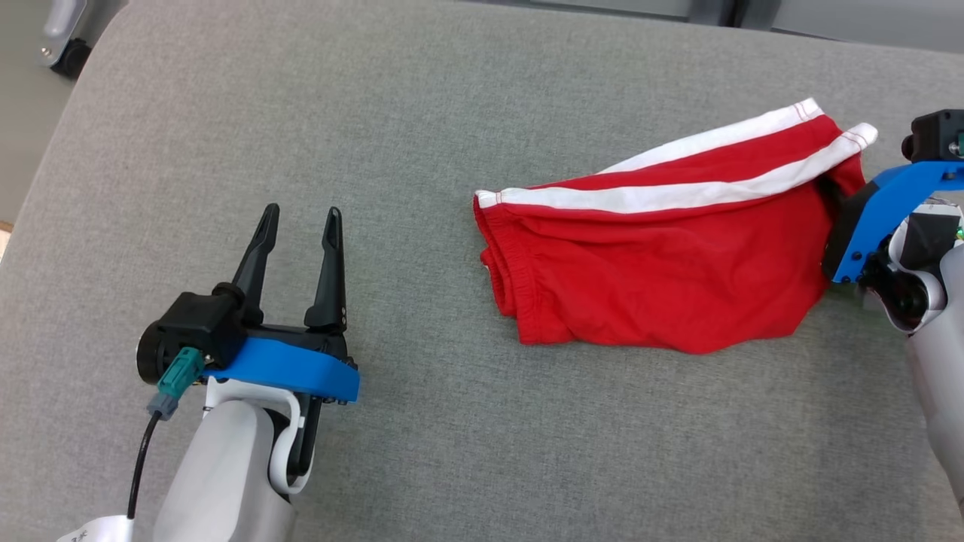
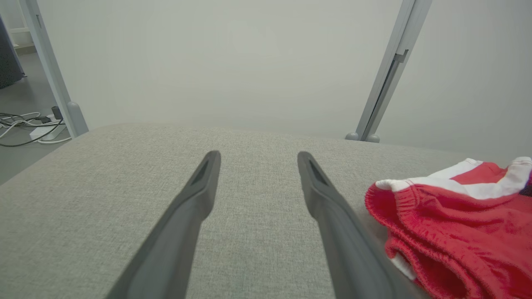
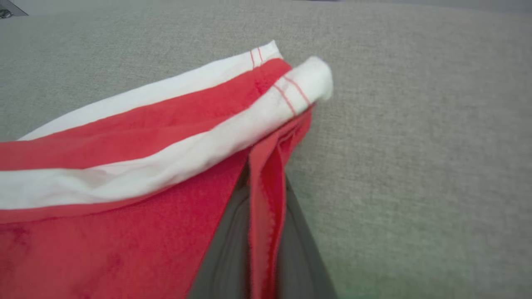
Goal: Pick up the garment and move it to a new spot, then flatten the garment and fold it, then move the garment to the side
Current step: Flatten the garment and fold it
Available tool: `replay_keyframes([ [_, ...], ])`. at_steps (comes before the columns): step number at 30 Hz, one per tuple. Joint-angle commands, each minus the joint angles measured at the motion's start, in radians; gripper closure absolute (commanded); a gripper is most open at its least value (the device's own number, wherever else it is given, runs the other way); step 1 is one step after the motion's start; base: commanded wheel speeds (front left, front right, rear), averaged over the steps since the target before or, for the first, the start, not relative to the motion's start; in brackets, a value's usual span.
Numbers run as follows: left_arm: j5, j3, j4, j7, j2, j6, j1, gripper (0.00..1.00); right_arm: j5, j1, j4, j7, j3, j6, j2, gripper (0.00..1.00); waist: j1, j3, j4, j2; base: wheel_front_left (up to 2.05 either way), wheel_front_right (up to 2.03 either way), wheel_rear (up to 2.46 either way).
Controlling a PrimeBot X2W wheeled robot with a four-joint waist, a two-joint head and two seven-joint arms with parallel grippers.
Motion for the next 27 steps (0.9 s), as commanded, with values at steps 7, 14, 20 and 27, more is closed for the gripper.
replay_keyframes([
  [7, -0.028, -0.023, 0.028, -0.004, 0.02, -0.007, 0.027, 0.0, 0.034, 0.071, -0.003, -0.089, -0.048, 0.0, -0.031, 1.0, -0.0001, -0.071, -0.055, 0.0, 0.0, 0.0, 0.0],
  [14, -0.044, -0.048, 0.04, -0.004, 0.031, -0.007, 0.066, 0.0, -0.003, 0.125, -0.002, -0.123, -0.094, 0.0, -0.058, 1.0, -0.0001, -0.13, -0.095, 0.0, 0.0, 0.0, 0.0],
  [20, -0.053, -0.078, 0.057, -0.004, 0.042, -0.007, 0.09, 0.0, -0.121, 0.179, -0.039, -0.122, -0.183, 0.0, -0.071, 1.0, -0.0001, -0.184, -0.118, 0.0, 0.0, 0.0, 0.0],
  [27, -0.061, -0.087, 0.065, -0.004, 0.046, -0.007, 0.101, 0.0, -0.212, 0.213, -0.144, -0.088, -0.207, 0.0, -0.005, 1.0, -0.0001, -0.212, -0.124, 0.0, 0.0, 0.0, 0.0],
])
